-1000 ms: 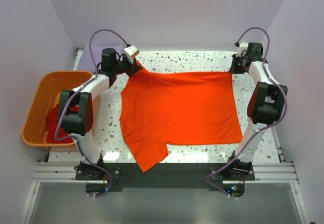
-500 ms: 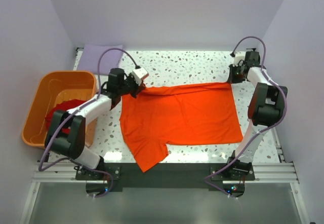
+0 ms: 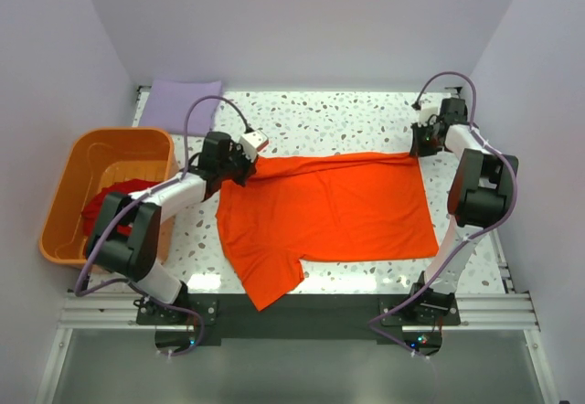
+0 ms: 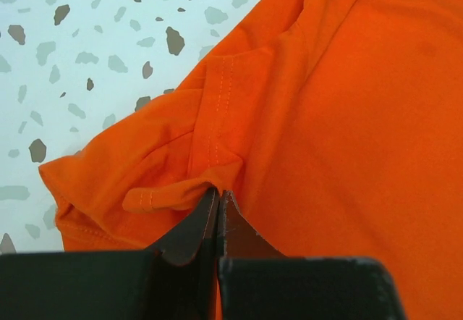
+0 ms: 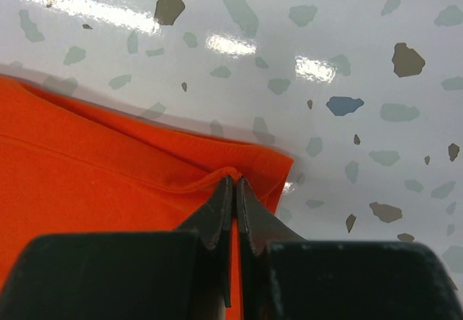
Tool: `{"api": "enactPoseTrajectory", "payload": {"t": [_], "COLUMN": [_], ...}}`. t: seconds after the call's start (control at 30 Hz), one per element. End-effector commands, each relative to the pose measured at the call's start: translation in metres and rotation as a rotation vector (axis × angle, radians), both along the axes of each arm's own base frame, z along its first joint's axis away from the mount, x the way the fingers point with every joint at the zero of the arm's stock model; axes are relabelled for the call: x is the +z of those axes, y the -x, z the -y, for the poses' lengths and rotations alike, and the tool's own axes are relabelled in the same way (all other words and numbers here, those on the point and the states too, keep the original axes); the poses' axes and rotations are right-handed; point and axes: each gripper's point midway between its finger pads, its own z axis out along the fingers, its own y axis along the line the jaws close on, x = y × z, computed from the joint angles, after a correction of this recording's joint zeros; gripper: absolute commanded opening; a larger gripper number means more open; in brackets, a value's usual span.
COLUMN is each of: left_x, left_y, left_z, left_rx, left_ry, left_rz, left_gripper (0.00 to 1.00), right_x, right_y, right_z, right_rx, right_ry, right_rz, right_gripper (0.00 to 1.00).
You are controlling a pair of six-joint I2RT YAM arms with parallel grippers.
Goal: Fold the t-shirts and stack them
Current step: Fold the tshirt
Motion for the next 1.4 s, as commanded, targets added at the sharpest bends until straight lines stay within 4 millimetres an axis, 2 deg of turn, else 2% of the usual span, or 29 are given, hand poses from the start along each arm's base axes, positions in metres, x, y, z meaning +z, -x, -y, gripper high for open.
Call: {"api": "enactPoseTrajectory", "payload": {"t": [0.0, 0.03, 0.1, 0.3, 0.37, 0.43, 0.57, 0.63, 0.67, 0.7, 0.8, 0.83, 0.9, 0.97, 1.03, 1.17, 1.2, 1.23, 1.27, 1.3, 1.33, 1.37], "left_x": [0.028, 0.037, 0.049, 0.056, 0.051, 0.046, 0.024, 0.015, 0.011, 0.004, 0.000, 0.002, 0.000, 0.009, 0.024, 0.044, 0.034, 0.043, 0.028, 0.025, 0.033, 0.019], "left_y": [-0.011, -0.016, -0.016, -0.006, -0.002, 0.003, 0.019, 0.026, 0.030, 0.036, 0.050, 0.051, 0.061, 0.061, 0.052, 0.018, 0.011, -0.002, -0.006, -0.012, -0.023, -0.026], "left_z": [-0.007, -0.013, -0.012, -0.004, -0.005, -0.004, 0.001, 0.006, 0.007, 0.007, 0.008, 0.010, 0.007, 0.008, 0.012, 0.021, 0.023, 0.027, 0.028, 0.030, 0.035, 0.037], "left_rx": [0.028, 0.038, 0.012, -0.049, -0.054, -0.077, -0.133, -0.179, -0.196, -0.227, -0.325, -0.352, -0.409, -0.435, -0.431, -0.320, -0.302, -0.285, -0.273, -0.264, -0.264, -0.252], "left_ry": [0.043, 0.057, 0.078, 0.108, 0.102, 0.096, 0.061, 0.048, 0.039, 0.016, -0.022, -0.026, -0.059, -0.059, -0.049, 0.015, 0.019, 0.028, 0.031, 0.035, 0.046, 0.050], "left_rz": [0.061, 0.079, 0.098, 0.111, 0.101, 0.100, 0.043, 0.021, 0.003, -0.017, -0.034, -0.033, -0.049, -0.045, -0.010, -0.007, -0.047, -0.037, -0.093, -0.108, -0.096, -0.150], "left_gripper": [0.00, 0.00, 0.00, 0.00, 0.00, 0.00, 0.00, 0.07, 0.13, 0.27, 0.39, 0.39, 0.39, 0.39, 0.40, 0.44, 0.45, 0.46, 0.46, 0.48, 0.48, 0.48], "right_x": [0.044, 0.047, 0.053, 0.056, 0.055, 0.047, 0.032, 0.029, 0.026, 0.026, 0.026, 0.028, 0.033, 0.038, 0.047, 0.061, 0.062, 0.060, 0.061, 0.060, 0.053, 0.056], "right_y": [-0.021, -0.022, -0.024, -0.016, -0.013, -0.006, 0.006, 0.011, 0.016, 0.018, 0.026, 0.028, 0.032, 0.034, 0.033, 0.028, 0.026, 0.025, 0.022, 0.020, 0.019, 0.017], "right_z": [0.012, 0.015, 0.017, 0.015, 0.014, 0.013, 0.010, 0.007, 0.006, 0.005, 0.003, 0.003, 0.003, 0.006, 0.009, 0.007, 0.004, 0.003, 0.002, 0.000, -0.001, -0.002], "right_rx": [0.003, -0.002, -0.004, 0.018, 0.039, 0.057, 0.082, 0.103, 0.114, 0.124, 0.150, 0.161, 0.171, 0.166, 0.155, 0.164, 0.171, 0.171, 0.176, 0.180, 0.181, 0.184], "right_ry": [0.046, 0.043, 0.043, 0.022, 0.028, 0.032, 0.029, 0.025, 0.018, 0.015, 0.017, 0.023, 0.033, 0.052, 0.074, 0.076, 0.067, 0.057, 0.045, 0.038, 0.027, 0.021], "right_rz": [0.127, 0.134, 0.148, 0.146, 0.146, 0.126, 0.082, 0.063, 0.039, 0.034, 0.009, 0.008, 0.008, 0.010, 0.032, 0.092, 0.097, 0.092, 0.090, 0.083, 0.062, 0.061], "right_gripper": [0.00, 0.00, 0.00, 0.00, 0.00, 0.00, 0.00, 0.00, 0.04, 0.07, 0.21, 0.28, 0.33, 0.40, 0.43, 0.43, 0.43, 0.43, 0.43, 0.42, 0.42, 0.42]}}
